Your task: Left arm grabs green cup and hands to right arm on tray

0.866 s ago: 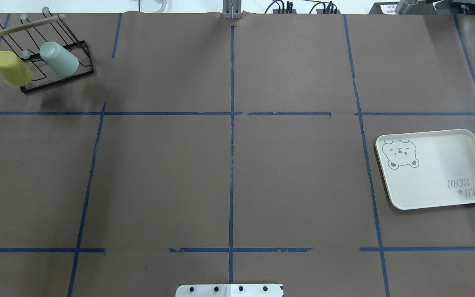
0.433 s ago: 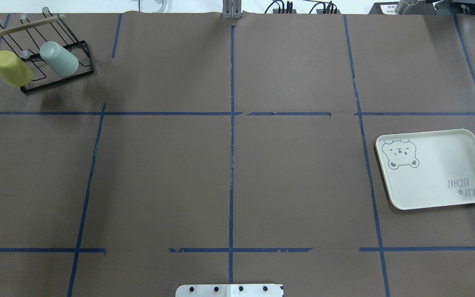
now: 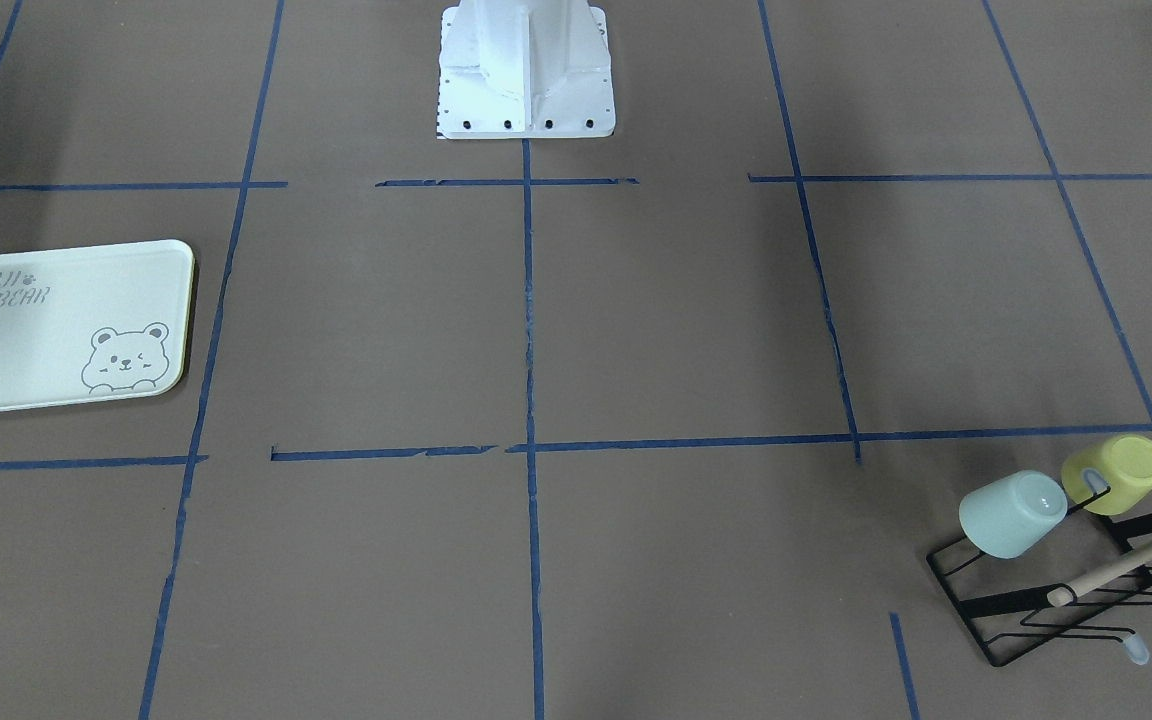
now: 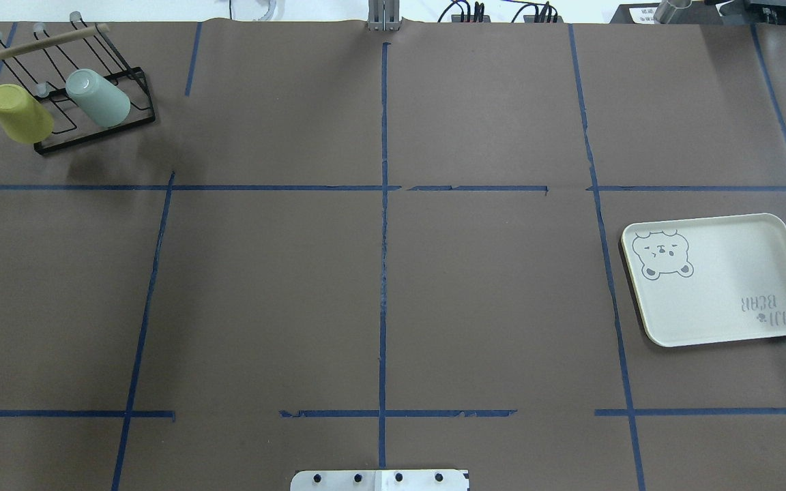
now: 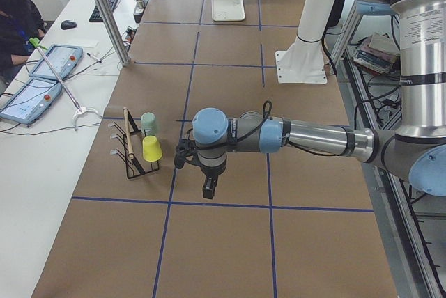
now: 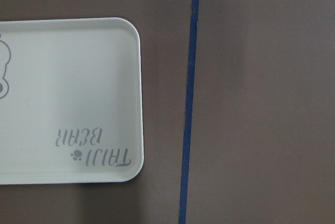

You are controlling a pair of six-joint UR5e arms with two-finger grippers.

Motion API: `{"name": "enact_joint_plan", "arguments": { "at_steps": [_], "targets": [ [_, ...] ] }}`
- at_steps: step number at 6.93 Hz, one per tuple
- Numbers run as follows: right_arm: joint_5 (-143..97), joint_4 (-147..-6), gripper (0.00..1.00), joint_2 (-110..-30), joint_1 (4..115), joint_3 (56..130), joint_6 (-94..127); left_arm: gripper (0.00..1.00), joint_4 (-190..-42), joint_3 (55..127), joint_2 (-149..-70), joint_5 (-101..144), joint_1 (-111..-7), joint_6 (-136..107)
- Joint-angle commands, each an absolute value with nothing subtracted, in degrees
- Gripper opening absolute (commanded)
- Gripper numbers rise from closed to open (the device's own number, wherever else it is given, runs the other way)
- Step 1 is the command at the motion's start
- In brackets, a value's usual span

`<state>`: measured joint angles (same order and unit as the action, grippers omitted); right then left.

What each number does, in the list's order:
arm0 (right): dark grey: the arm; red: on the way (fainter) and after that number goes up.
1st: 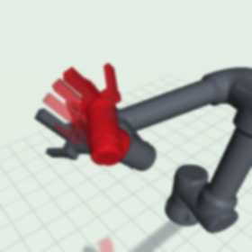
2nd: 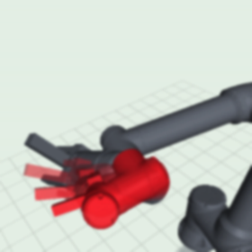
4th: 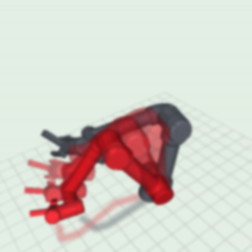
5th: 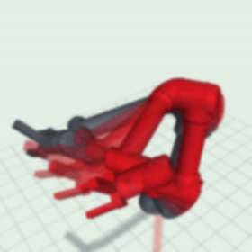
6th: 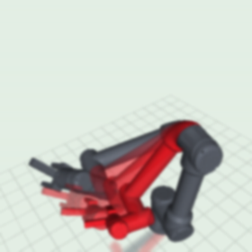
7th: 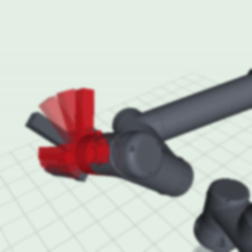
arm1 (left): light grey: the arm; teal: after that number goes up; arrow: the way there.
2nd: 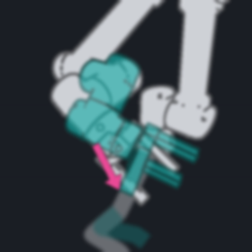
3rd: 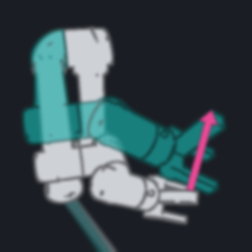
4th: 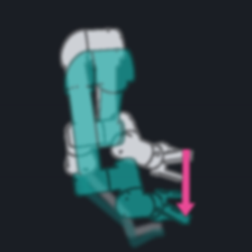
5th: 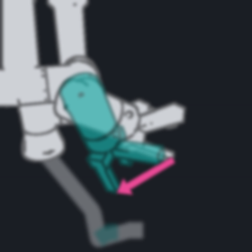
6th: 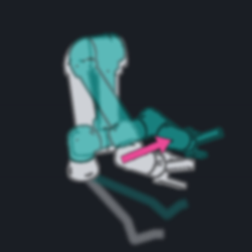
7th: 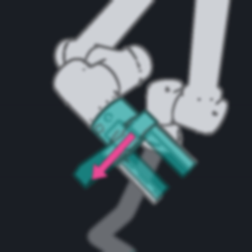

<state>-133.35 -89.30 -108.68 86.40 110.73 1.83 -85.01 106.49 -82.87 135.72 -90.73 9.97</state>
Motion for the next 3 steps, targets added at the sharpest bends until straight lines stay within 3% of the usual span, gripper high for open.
{"name": "enact_joint_plan", "arguments": {
  "at_steps": [1,3],
  "targets": [
    [-133.3,-89.3,1.00,-108.6,86.4,110.7,1.8,1.00,-88.9,106.2,-88.4,136.2,-90.7,4.0],
    [-133.4,-89.3,1.00,-108.6,86.4,110.7,1.8,1.00,-100.9,107.5,-88.8,136.1,-89.8,-9.0]
  ]
}}
